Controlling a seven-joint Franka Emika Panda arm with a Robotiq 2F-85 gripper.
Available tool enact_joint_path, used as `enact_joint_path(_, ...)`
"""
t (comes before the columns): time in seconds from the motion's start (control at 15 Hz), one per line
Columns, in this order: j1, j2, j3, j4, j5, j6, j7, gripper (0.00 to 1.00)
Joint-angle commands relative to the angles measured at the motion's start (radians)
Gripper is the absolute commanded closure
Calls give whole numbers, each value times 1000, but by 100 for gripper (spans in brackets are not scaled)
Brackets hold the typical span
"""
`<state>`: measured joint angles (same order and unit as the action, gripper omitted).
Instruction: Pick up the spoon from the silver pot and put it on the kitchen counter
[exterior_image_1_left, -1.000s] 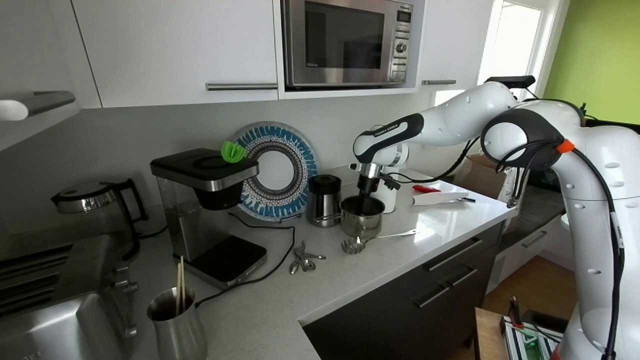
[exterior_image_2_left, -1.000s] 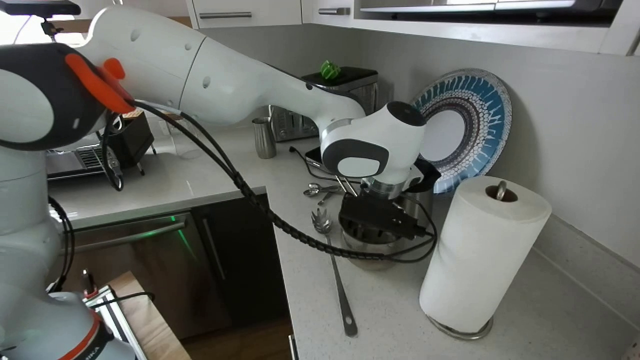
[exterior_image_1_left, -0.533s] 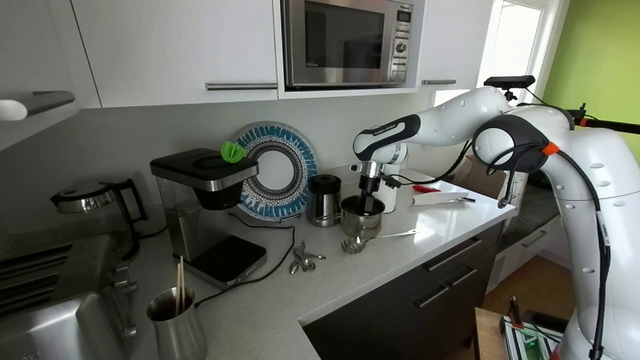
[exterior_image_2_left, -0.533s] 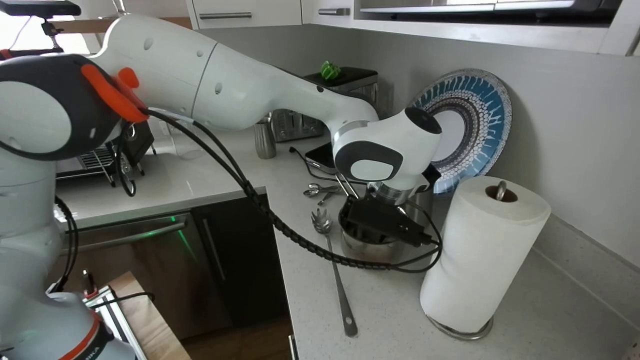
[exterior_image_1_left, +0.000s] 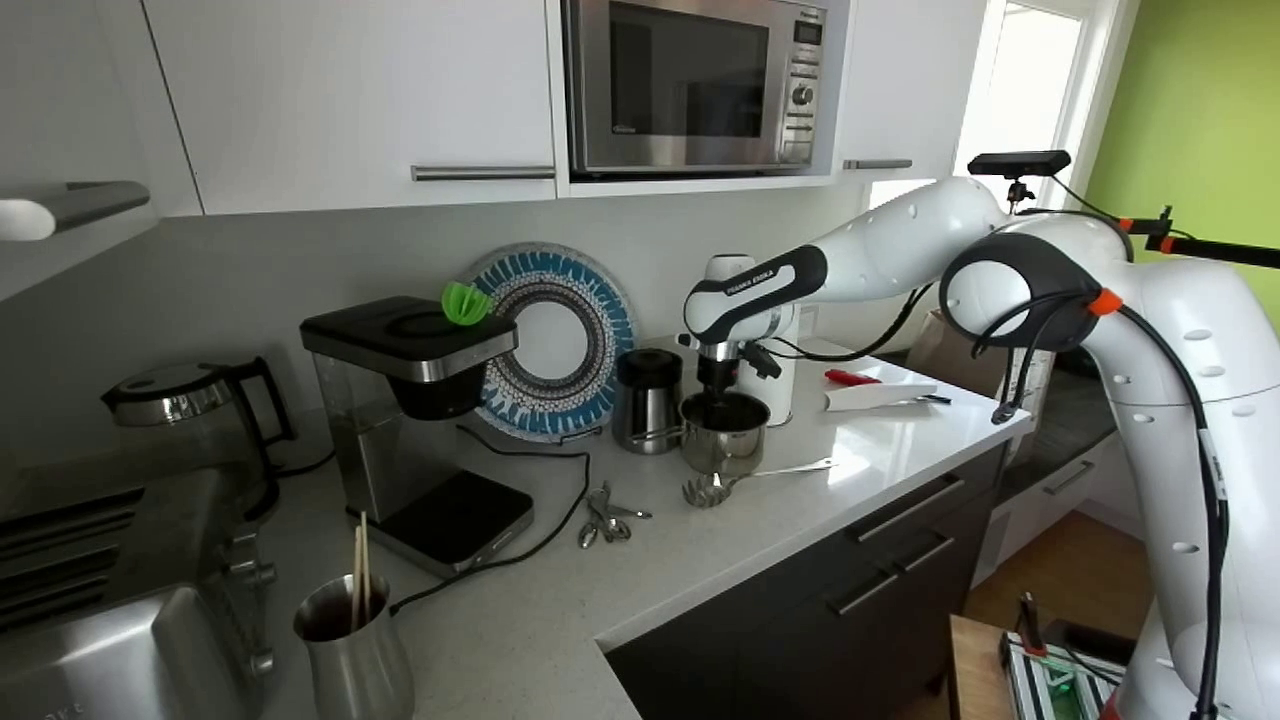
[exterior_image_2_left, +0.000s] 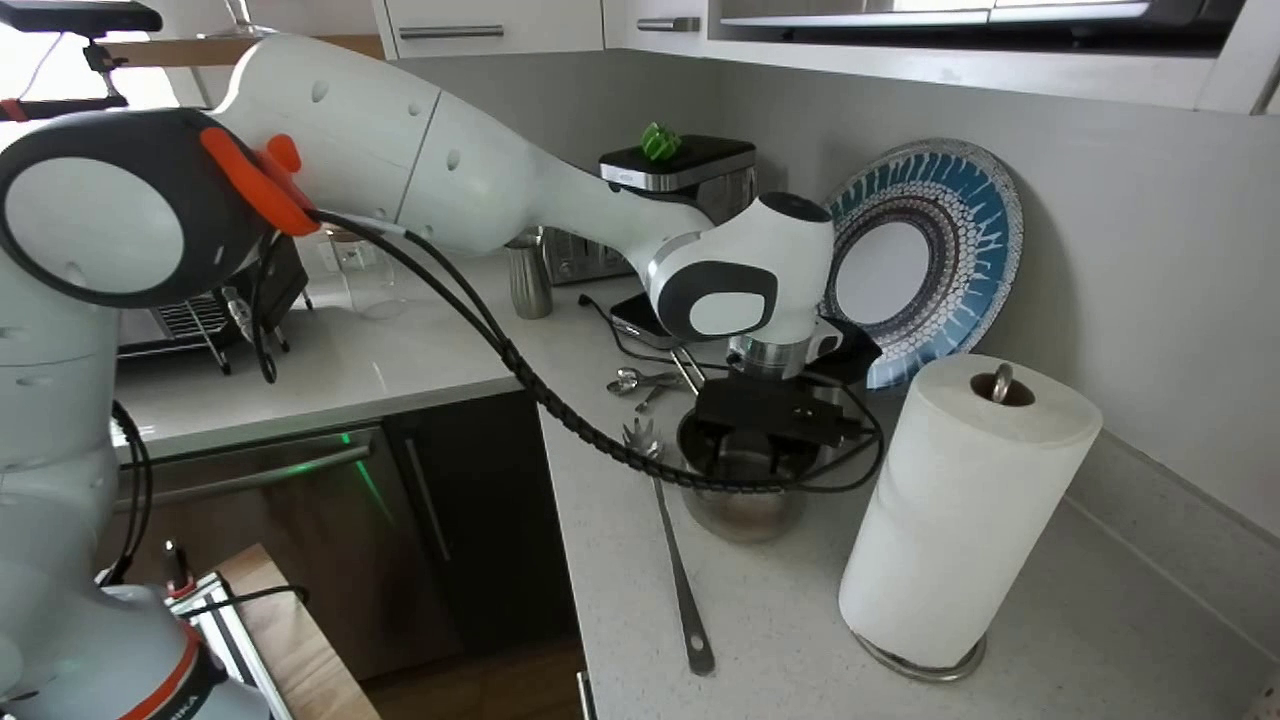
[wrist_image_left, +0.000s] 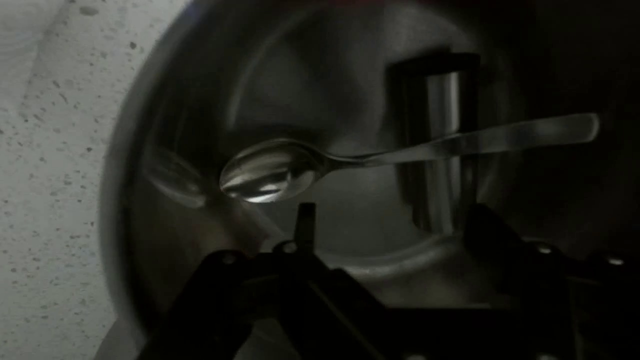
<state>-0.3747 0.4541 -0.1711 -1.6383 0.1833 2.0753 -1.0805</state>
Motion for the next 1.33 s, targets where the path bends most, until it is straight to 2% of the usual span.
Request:
enact_joint_path(0.0, 19, -22, 18, -46, -55, -15, 39, 23)
enact_joint_path(0.07, 22, -31, 21, -55, -65, -30, 35, 21)
enact_joint_path(0.33, 8, -72, 22, -77, -81, -72, 1, 2)
enact_joint_path(0.53, -5, -105, 10, -98, -93, -107, -49, 3)
enact_joint_path(0.6, -6, -111, 8, -107, -91, -115, -60, 22)
enact_joint_path(0.67, -6, -118, 6, -118, -91, -120, -67, 27)
enact_joint_path(0.87, -2, -123, 8, -152, -75, -94, -75, 32)
enact_joint_path(0.93, 1, -119, 9, -161, -73, -71, -69, 31)
enact_joint_path(1.0, 3, -108, 10, -153, -70, -54, -64, 19)
enact_joint_path(1.13, 7, -92, 10, -151, -73, -23, -50, 17)
enact_joint_path(1.2, 11, -81, 8, -154, -83, 3, -36, 6)
enact_joint_path(1.27, 11, -71, 7, -155, -82, 21, -25, 0)
